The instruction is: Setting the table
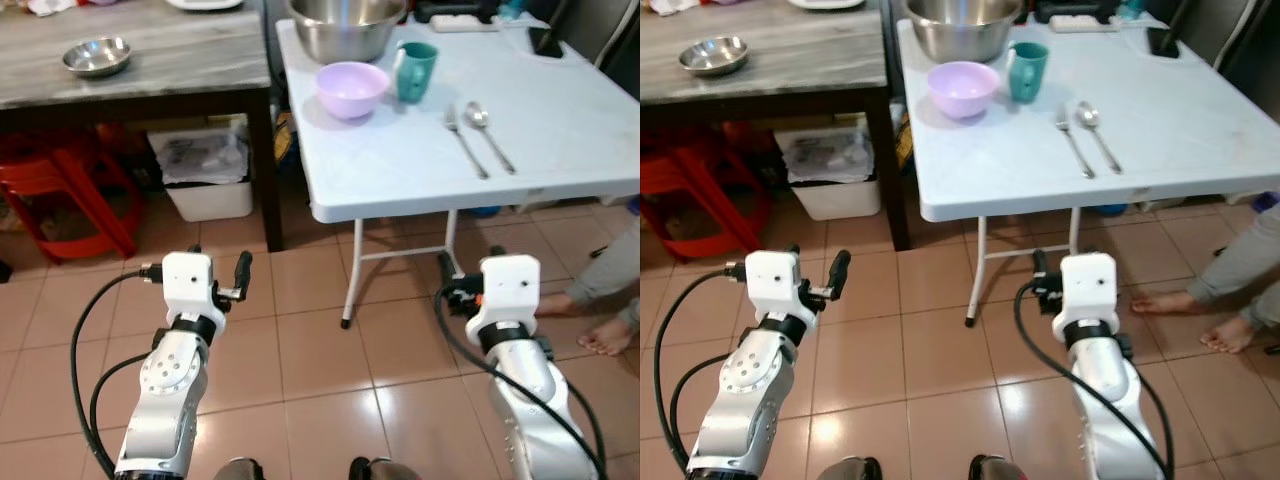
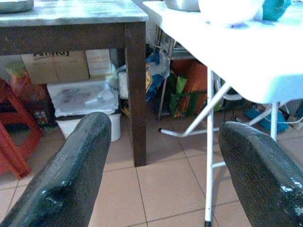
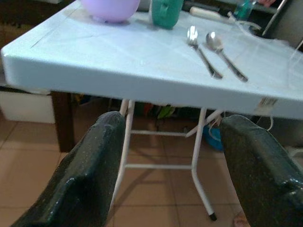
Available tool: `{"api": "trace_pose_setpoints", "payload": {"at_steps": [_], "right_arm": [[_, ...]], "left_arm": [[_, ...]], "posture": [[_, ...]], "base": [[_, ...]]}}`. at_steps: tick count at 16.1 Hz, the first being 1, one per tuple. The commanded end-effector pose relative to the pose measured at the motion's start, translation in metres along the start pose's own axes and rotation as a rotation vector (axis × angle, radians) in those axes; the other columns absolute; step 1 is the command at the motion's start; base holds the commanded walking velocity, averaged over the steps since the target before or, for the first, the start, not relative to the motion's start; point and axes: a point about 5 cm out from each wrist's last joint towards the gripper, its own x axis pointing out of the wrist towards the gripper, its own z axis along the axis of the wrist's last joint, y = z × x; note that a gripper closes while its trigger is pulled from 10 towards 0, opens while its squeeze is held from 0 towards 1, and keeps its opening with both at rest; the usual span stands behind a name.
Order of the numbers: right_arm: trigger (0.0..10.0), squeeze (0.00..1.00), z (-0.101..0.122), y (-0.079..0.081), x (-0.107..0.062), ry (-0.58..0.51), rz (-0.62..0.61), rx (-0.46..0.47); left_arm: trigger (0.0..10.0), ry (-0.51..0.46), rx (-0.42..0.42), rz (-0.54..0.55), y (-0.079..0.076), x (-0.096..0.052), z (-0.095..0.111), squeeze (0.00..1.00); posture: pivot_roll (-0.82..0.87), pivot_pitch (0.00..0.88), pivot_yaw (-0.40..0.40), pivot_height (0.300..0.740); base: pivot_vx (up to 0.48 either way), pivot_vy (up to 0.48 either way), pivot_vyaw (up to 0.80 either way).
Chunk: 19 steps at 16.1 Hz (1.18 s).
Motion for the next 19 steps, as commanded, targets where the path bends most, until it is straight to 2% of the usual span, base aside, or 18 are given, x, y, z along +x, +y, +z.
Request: {"api": "trace_pose_setpoints", "payload": {"at_steps": [1, 5, 12, 19], "right_arm": [[10.0, 0.00, -0.001, 0.000, 0.000, 0.006, -0.002, -0.005], [10.0, 0.00, -0.001, 0.000, 0.002, -0.003, 0.008, -0.023], [10.0, 0.00, -0.001, 0.001, 0.004, -0.008, 0.013, -0.029], [10.0, 0.00, 0.000, 0.002, 0.005, -0.018, 0.018, -0.041]], "left_arm": [[10.0, 0.006, -0.010, 0.010, 0.003, -0.002, -0.001, 0.00], [10.0, -0.002, -0.010, 0.004, 0.002, -0.001, 0.001, 0.00], [10.0, -0.002, -0.035, -0.008, 0.000, 0.000, 0.002, 0.00], [10.0, -0.021, -0.065, -0.075, -0.008, -0.002, 0.005, 0.00]], "posture": [[-0.14, 0.197, 0.007, 0.740], [-0.14, 0.197, 0.006, 0.740], [-0.14, 0.191, 0.010, 0.740], [-0.14, 0.201, 0.005, 0.740]], "base": [[0.000, 0.000, 0.00], [0.000, 0.000, 0.00], [0.000, -0.041, 0.78], [0.072, 0.000, 0.51]]}}
